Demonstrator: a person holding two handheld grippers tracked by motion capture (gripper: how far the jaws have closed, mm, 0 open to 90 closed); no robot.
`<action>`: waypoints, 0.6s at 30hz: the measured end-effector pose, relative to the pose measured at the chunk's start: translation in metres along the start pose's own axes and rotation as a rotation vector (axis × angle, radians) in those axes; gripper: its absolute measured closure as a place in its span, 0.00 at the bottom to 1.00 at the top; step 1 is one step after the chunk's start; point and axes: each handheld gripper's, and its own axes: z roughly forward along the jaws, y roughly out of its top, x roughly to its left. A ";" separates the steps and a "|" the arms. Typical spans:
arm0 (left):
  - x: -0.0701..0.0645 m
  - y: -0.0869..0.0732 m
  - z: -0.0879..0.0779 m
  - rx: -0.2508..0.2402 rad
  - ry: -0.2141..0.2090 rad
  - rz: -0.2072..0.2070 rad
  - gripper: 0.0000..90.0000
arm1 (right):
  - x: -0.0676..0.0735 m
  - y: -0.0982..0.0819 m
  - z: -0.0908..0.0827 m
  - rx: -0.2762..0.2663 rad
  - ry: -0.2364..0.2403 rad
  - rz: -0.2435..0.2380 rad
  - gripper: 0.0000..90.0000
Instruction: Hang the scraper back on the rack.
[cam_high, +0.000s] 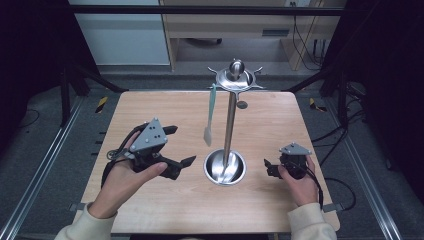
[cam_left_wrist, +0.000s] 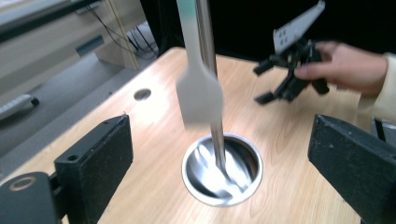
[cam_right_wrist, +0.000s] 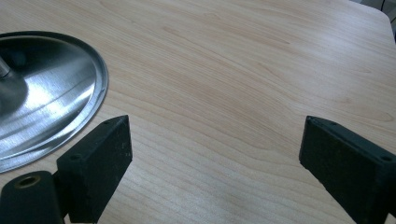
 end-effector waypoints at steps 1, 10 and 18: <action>-0.001 -0.003 0.002 0.010 0.004 0.003 0.06 | 0.000 0.000 0.000 0.001 0.000 0.000 0.11; -0.003 -0.035 0.019 0.059 0.011 -0.030 0.07 | 0.001 0.000 0.000 0.004 -0.002 -0.003 0.10; 0.004 -0.062 0.028 0.085 0.047 -0.059 0.07 | 0.001 0.000 0.000 0.001 -0.002 -0.003 0.10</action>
